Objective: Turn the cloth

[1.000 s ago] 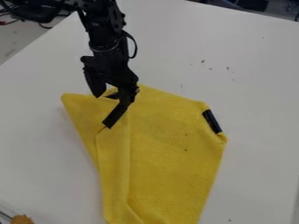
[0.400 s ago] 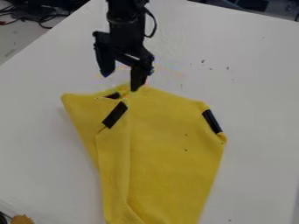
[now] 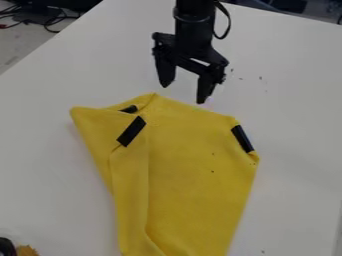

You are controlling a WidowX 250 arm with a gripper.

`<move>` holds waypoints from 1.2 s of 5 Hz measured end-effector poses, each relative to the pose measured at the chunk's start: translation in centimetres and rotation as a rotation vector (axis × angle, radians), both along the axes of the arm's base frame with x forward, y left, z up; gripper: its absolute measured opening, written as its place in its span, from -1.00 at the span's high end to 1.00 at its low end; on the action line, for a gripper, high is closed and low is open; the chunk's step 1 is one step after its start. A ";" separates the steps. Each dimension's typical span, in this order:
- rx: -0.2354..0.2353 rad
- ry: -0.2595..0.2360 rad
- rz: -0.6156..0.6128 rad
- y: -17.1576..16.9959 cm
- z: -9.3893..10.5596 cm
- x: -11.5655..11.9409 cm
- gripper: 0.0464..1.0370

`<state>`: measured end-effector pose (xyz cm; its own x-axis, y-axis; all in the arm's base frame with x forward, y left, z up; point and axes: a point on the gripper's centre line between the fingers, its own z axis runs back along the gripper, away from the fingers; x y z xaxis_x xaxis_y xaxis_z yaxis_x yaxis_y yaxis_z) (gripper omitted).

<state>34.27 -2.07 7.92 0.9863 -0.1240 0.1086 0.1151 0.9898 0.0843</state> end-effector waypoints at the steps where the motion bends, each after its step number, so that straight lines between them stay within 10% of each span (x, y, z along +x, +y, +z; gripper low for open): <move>1: -0.025 -0.007 0.003 -3.5 -1.4 0.1 -0.93; 6: -0.129 -0.003 -0.012 -10.1 -6.2 3.3 -0.93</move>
<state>37.54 -12.16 1.69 0.9846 -0.1201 0.1274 0.1265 0.9910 -0.0437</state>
